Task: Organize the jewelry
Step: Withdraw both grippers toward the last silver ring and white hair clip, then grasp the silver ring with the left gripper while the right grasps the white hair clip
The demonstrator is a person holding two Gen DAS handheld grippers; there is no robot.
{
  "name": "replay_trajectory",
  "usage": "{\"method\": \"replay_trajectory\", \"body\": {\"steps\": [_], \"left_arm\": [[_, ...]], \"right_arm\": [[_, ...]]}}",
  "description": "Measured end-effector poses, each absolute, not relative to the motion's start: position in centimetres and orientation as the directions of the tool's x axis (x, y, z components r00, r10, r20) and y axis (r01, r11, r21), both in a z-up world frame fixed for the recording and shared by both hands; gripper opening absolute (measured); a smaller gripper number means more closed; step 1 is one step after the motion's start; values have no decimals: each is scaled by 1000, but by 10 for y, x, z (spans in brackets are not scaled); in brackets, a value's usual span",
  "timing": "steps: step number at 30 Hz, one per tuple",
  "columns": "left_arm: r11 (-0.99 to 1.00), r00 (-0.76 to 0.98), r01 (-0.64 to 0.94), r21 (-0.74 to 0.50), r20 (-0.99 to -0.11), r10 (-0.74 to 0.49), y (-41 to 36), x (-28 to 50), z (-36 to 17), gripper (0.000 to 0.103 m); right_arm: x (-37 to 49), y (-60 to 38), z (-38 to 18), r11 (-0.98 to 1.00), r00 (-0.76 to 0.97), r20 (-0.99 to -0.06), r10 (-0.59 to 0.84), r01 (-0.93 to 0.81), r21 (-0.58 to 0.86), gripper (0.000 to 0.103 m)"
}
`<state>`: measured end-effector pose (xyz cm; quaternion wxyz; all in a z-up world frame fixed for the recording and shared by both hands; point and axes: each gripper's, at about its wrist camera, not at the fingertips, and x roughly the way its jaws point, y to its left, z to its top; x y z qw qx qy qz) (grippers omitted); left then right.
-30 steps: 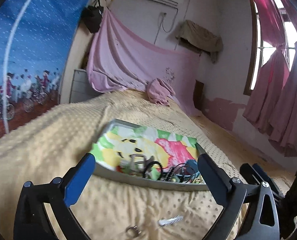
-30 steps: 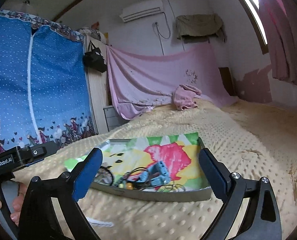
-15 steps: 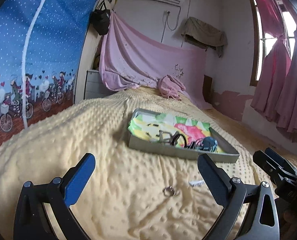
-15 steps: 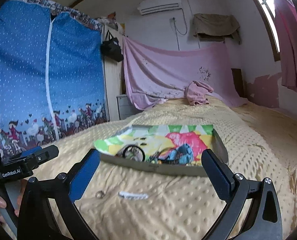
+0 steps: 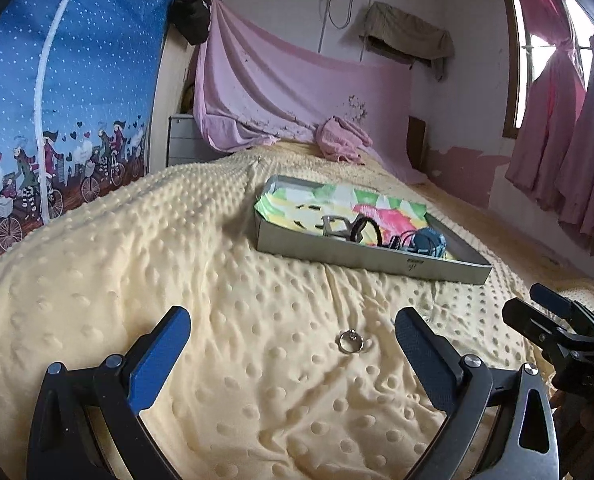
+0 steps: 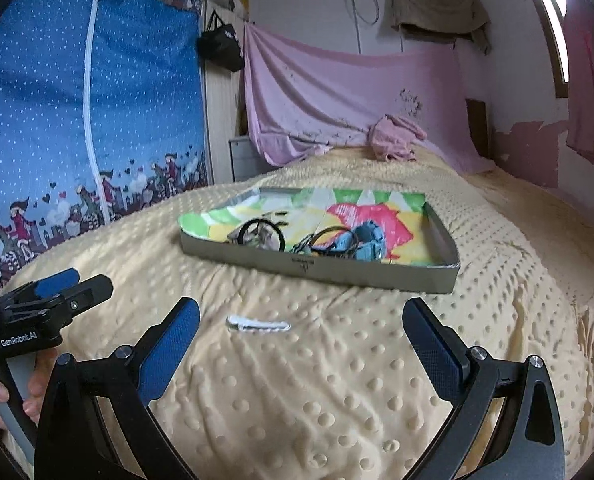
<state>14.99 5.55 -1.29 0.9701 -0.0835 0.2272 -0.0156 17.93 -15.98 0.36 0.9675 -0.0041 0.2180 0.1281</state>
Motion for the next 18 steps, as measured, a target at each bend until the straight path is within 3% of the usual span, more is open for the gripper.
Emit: {"method": "replay_trajectory", "body": {"steps": [14,15,18], "left_arm": [[987,866,59,-150,-484,-126,45,173,-19,102],[986,864,68,-152,-485,-134,44,174,-19,101],[980,845,108,-170,-504,-180,43,181,-23,83]], "right_arm": [[218,-157,-13,954,775,-563,288,-284,98,100],[222,-157,-15,952,769,-568,294,-287,103,100],[235,-156,-19,943,738,-595,319,-312,119,99]]}}
